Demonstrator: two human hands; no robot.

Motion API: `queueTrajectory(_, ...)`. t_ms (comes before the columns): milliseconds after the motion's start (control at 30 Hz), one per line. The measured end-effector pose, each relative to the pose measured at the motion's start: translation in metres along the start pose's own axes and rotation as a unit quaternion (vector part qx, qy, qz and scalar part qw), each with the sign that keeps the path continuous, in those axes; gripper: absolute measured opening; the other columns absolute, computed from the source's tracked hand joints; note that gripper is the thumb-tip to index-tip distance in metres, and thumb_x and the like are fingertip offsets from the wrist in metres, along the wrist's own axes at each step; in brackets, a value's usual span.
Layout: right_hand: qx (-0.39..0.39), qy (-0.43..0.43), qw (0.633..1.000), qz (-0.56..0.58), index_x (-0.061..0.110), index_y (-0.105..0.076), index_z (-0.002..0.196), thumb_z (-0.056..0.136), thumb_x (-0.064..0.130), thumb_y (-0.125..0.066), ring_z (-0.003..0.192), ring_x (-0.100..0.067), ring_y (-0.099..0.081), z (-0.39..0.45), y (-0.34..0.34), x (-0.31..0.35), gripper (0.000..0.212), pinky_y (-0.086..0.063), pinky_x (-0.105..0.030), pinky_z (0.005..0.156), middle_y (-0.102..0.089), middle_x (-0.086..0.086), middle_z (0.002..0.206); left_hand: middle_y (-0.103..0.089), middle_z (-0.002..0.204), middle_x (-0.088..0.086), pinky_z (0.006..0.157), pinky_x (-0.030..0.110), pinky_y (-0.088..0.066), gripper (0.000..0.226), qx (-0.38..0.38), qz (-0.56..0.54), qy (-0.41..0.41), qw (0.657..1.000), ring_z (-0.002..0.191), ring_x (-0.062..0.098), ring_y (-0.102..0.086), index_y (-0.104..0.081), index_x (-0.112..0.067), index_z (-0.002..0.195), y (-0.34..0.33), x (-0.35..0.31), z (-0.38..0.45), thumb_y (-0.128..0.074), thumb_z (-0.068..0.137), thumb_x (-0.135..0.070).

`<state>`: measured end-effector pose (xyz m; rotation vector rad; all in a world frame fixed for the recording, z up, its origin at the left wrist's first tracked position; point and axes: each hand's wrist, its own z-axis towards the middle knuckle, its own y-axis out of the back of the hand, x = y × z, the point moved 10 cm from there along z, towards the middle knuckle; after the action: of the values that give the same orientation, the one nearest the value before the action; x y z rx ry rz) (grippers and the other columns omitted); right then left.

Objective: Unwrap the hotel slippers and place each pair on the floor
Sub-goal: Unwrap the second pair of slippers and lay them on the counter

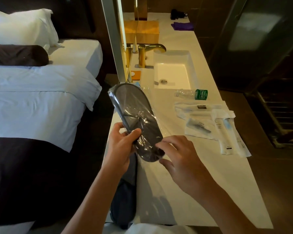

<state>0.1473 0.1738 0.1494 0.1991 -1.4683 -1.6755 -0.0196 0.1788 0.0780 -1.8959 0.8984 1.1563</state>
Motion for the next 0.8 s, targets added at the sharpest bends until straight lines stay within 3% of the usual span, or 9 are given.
queueTrajectory(133,0.034,0.028,0.999,0.001,0.017,-0.07,0.092,0.08,0.005,-0.076,0.082,-0.018,-0.054,-0.001,-0.01,0.003,0.018,-0.046,-0.031,0.064,-0.063,0.001,0.085,-0.076,0.089,0.015,0.063,0.037,-0.061,0.026,0.001,-0.002,-0.003,1.0,0.076,0.027,-0.075,-0.052,-0.01,0.113,-0.004,0.0,0.001,-0.064,0.091,-0.004)
queueTrajectory(200,0.055,0.05,0.997,0.024,0.015,-0.071,0.091,0.082,0.0,-0.072,0.08,-0.016,-0.053,-0.008,-0.01,0.009,0.018,-0.047,-0.03,0.059,-0.061,0.001,0.085,-0.076,0.084,0.01,0.059,0.034,-0.061,0.024,-0.025,-0.027,0.009,0.999,0.073,0.022,-0.076,-0.053,-0.01,0.111,0.004,0.002,0.004,-0.065,0.09,-0.005)
queueTrajectory(267,0.072,0.059,0.995,0.039,0.016,-0.071,0.09,0.087,0.01,-0.067,0.081,-0.012,-0.053,-0.014,-0.009,0.009,0.008,-0.049,-0.03,0.06,-0.061,0.003,0.085,-0.074,0.085,0.009,0.056,0.03,-0.059,0.022,-0.046,-0.041,0.029,0.998,0.069,0.016,-0.076,-0.055,-0.01,0.109,0.01,0.006,0.005,-0.065,0.09,-0.007)
queueTrajectory(367,0.116,0.0,0.99,0.085,0.018,-0.068,0.082,0.093,0.041,-0.053,0.075,-0.01,-0.054,-0.023,-0.012,-0.001,0.029,-0.049,-0.031,0.062,-0.061,0.007,0.078,-0.072,0.092,0.01,0.059,0.033,-0.061,0.021,-0.065,-0.072,0.031,0.995,0.072,0.017,-0.076,-0.055,-0.008,0.11,0.016,0.009,0.005,-0.064,0.091,-0.006)
queueTrajectory(433,0.089,-0.086,0.976,0.18,0.016,-0.067,0.082,0.095,0.038,-0.052,0.068,-0.013,-0.059,-0.026,-0.005,-0.012,0.03,-0.051,-0.031,0.058,-0.063,0.004,0.072,-0.072,0.098,0.012,0.068,0.039,-0.063,0.024,-0.068,-0.081,0.023,0.994,0.078,0.02,-0.075,-0.054,-0.008,0.113,0.019,0.007,0.006,-0.063,0.091,-0.005)
queueTrajectory(533,0.045,-0.264,0.906,0.329,0.016,-0.069,0.089,0.099,0.019,-0.052,0.052,-0.013,-0.06,-0.034,-0.014,-0.037,0.02,-0.045,-0.022,0.044,-0.066,-0.002,0.066,-0.074,0.096,0.012,0.076,0.044,-0.062,0.021,-0.042,-0.07,0.018,0.996,0.081,0.023,-0.075,-0.056,-0.011,0.111,0.011,0.007,0.004,-0.063,0.092,-0.006)
queueTrajectory(600,0.051,-0.34,0.845,0.41,0.013,-0.069,0.091,0.099,0.016,-0.051,0.048,-0.017,-0.058,-0.039,-0.031,-0.044,0.02,-0.041,-0.025,0.04,-0.068,-0.005,0.069,-0.076,0.092,0.009,0.075,0.043,-0.061,0.022,-0.022,-0.068,0.018,0.997,0.081,0.022,-0.076,-0.056,-0.012,0.113,0.002,0.01,0.0,-0.062,0.092,-0.006)
queueTrajectory(733,0.028,-0.415,0.726,0.547,0.004,-0.067,0.096,0.097,0.018,-0.057,0.048,-0.021,-0.056,-0.045,-0.051,-0.046,0.018,-0.039,-0.025,0.039,-0.071,-0.014,0.08,-0.074,0.107,0.015,0.075,0.04,-0.062,0.03,0.023,-0.07,0.026,0.997,0.095,0.029,-0.074,-0.053,-0.011,0.122,-0.015,0.018,-0.01,-0.06,0.093,-0.007)
queueTrajectory(800,0.005,-0.428,0.693,0.58,0.002,-0.066,0.101,0.096,0.018,-0.059,0.049,-0.021,-0.057,-0.045,-0.053,-0.048,0.018,-0.04,-0.024,0.038,-0.07,-0.015,0.08,-0.073,0.111,0.018,0.075,0.039,-0.063,0.032,0.038,-0.066,0.032,0.997,0.099,0.033,-0.073,-0.051,-0.01,0.124,-0.02,0.021,-0.013,-0.06,0.094,-0.007)
